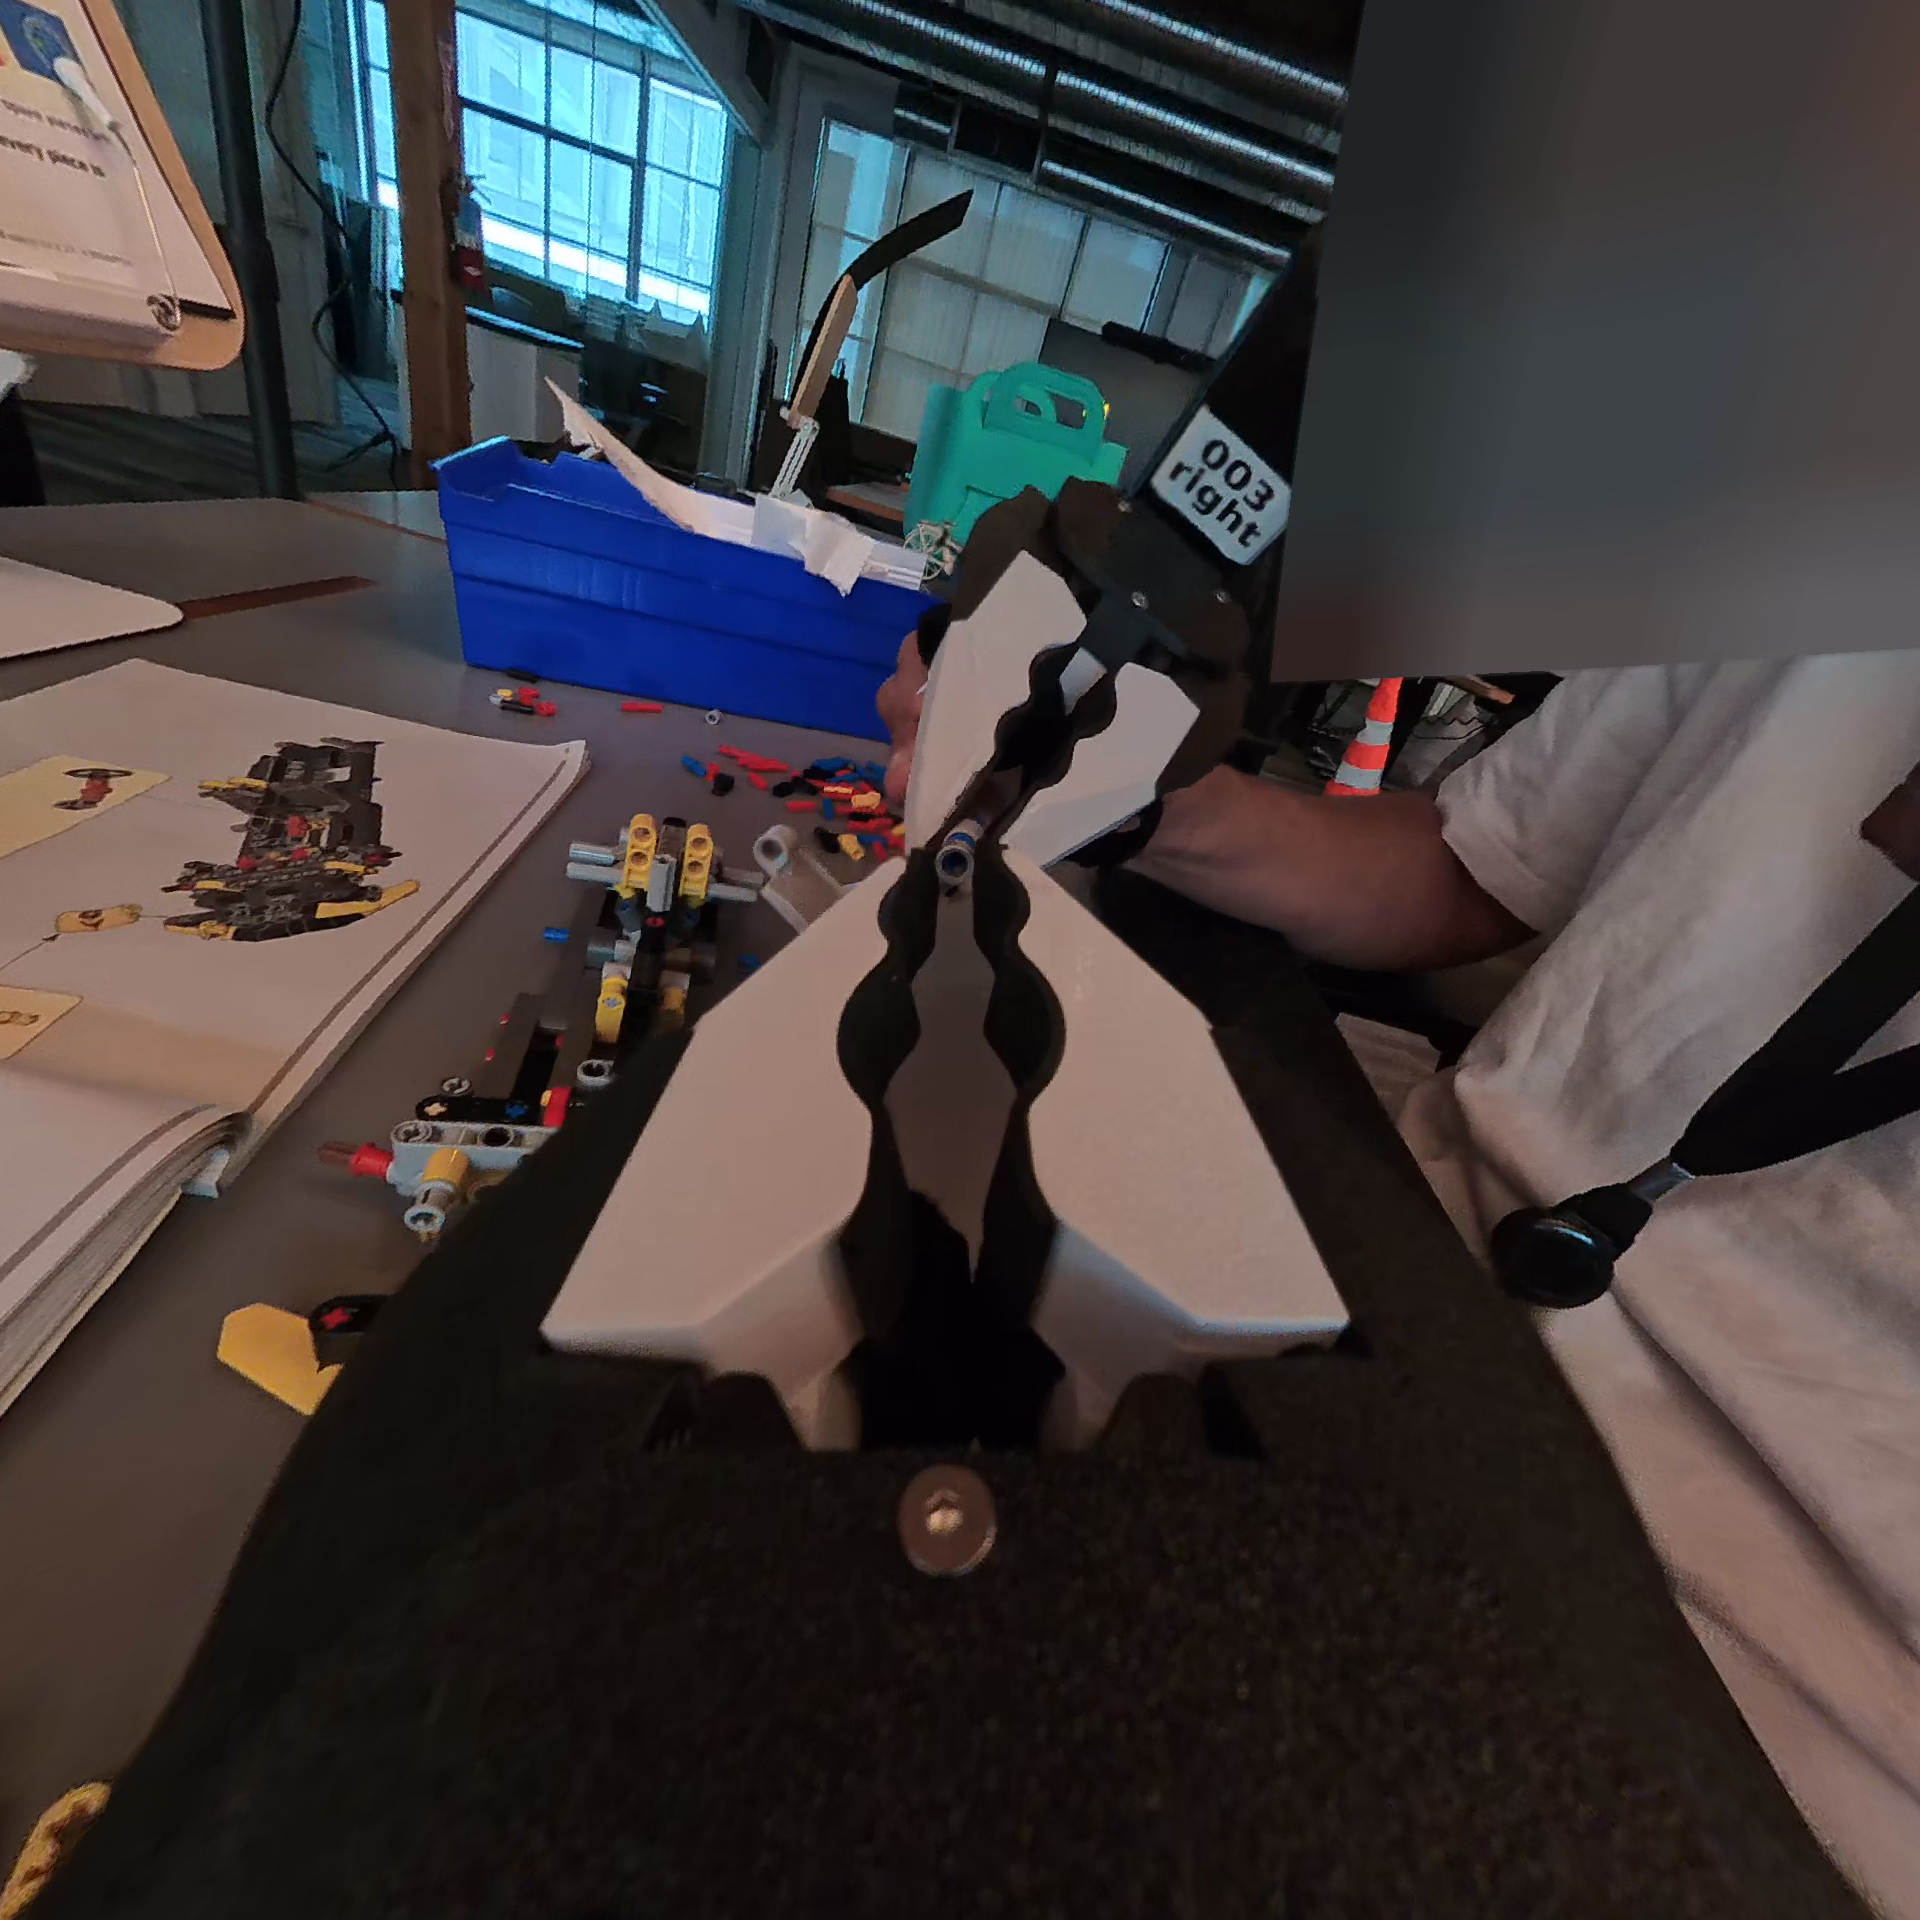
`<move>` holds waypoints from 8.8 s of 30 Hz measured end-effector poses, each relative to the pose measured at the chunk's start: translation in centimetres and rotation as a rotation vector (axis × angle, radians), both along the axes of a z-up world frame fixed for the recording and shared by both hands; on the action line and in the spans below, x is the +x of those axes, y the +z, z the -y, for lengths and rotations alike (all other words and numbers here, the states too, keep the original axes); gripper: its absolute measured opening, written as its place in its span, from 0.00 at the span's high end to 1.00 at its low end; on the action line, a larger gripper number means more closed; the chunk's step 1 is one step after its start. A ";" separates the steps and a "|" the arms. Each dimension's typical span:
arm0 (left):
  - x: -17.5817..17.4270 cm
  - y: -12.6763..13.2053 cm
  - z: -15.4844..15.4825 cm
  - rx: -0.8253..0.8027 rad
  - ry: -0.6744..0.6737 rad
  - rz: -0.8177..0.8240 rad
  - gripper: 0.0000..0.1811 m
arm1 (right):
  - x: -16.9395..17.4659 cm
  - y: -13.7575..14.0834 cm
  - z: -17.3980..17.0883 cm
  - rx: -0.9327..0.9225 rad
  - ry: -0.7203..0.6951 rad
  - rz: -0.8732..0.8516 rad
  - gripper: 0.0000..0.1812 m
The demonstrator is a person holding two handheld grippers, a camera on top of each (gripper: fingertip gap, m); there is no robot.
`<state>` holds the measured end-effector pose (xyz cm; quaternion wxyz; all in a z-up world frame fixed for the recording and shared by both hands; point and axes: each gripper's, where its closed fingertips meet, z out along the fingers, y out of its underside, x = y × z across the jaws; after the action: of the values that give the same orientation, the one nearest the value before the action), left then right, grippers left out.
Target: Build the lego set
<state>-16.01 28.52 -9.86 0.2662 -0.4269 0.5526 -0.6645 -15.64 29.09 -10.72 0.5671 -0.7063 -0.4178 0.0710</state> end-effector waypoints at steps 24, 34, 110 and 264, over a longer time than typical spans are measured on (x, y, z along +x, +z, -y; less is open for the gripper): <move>-0.3 1.7 0.0 0.052 0.025 0.111 0.97 | -1.2 0.6 0.2 -0.019 0.023 -0.102 0.97; -0.4 0.8 0.3 0.126 0.022 0.079 0.97 | -0.4 0.7 0.3 -0.022 0.012 -0.114 0.97; -3.8 -9.3 4.9 0.860 -0.245 -0.588 0.86 | 6.8 -2.9 6.4 -0.149 -0.148 -0.238 0.97; 1.3 -5.4 3.2 1.265 0.431 0.006 0.96 | 0.5 -4.5 4.0 -0.475 0.028 -0.468 0.97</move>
<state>-14.67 25.31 -15.26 0.5935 -0.2877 0.7374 -0.1457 -15.15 25.07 -15.25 0.4661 -0.7775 -0.2576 0.3345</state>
